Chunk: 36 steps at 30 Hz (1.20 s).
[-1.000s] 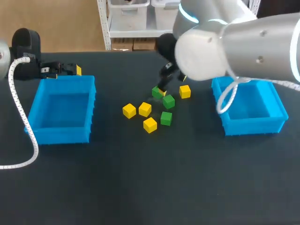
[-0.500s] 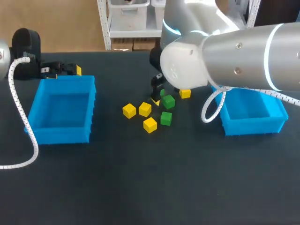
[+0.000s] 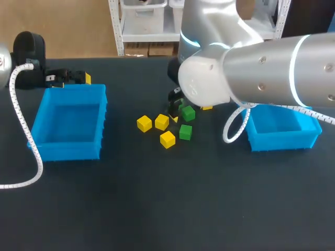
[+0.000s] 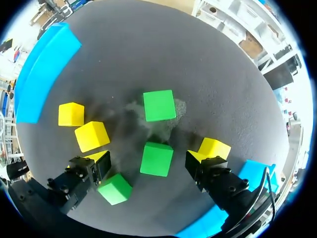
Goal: Put the green cubes in the right bin and the yellow cubes in the left bin.
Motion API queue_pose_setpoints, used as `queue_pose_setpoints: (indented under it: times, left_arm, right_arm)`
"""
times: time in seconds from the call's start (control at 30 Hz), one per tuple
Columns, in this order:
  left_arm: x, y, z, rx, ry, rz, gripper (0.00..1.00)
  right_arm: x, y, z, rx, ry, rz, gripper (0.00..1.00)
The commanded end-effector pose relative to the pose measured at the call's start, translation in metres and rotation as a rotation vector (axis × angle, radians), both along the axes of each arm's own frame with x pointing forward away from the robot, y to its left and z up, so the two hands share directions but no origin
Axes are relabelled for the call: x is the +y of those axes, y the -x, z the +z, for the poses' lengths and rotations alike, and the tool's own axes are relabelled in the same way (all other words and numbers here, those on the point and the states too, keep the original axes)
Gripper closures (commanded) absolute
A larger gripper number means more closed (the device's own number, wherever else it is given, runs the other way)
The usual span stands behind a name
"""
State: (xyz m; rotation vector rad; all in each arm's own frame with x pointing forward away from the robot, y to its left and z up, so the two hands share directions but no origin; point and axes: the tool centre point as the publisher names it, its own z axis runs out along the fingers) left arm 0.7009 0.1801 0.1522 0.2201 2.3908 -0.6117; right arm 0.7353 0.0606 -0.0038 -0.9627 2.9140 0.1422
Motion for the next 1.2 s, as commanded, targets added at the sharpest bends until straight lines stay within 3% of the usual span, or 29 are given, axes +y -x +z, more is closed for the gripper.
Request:
queue_pose_setpoints:
  times: [0.03, 0.07, 0.1, 0.13, 0.17, 0.23, 0.27, 0.63, 1.0, 1.2]
  left_arm:
    - [0.003, 0.0, -0.002, -0.008, 0.012, -0.009, 0.0]
    - [0.003, 0.0, -0.002, -0.008, 0.012, -0.009, 0.0]
    - [0.003, 0.0, -0.002, -0.008, 0.012, -0.009, 0.0]
    - [0.003, 0.0, -0.002, -0.008, 0.012, -0.009, 0.0]
    - [0.003, 0.0, -0.002, -0.008, 0.012, -0.009, 0.0]
    - [0.003, 0.0, -0.002, -0.008, 0.012, -0.009, 0.0]
    - [0.003, 0.0, -0.002, -0.008, 0.012, -0.009, 0.0]
    - [0.003, 0.0, -0.002, -0.008, 0.012, -0.009, 0.0]
    - [0.003, 0.0, -0.002, -0.008, 0.012, -0.009, 0.0]
    - [0.003, 0.0, -0.002, -0.008, 0.012, -0.009, 0.0]
  right_arm:
    - [0.001, -0.006, -0.008, -0.004, 0.029, -0.004, 0.0]
    - [0.001, -0.007, -0.01, -0.006, 0.032, -0.007, 0.0]
    - [0.0, -0.008, -0.011, -0.007, 0.038, -0.009, 0.17]
    - [0.0, -0.009, -0.012, -0.011, 0.046, -0.017, 0.44]
    - [-0.001, -0.01, -0.012, -0.015, 0.051, -0.017, 0.61]
    - [-0.002, -0.012, -0.013, -0.015, 0.053, -0.022, 0.83]
    - [-0.002, -0.012, -0.013, -0.016, 0.055, -0.024, 1.0]
    - [-0.008, -0.015, 0.0, -0.037, 0.066, -0.031, 1.0]
    - [-0.036, -0.026, 0.044, -0.119, 0.043, -0.073, 1.0]
    - [-0.069, -0.036, 0.071, -0.171, 0.03, -0.146, 1.0]
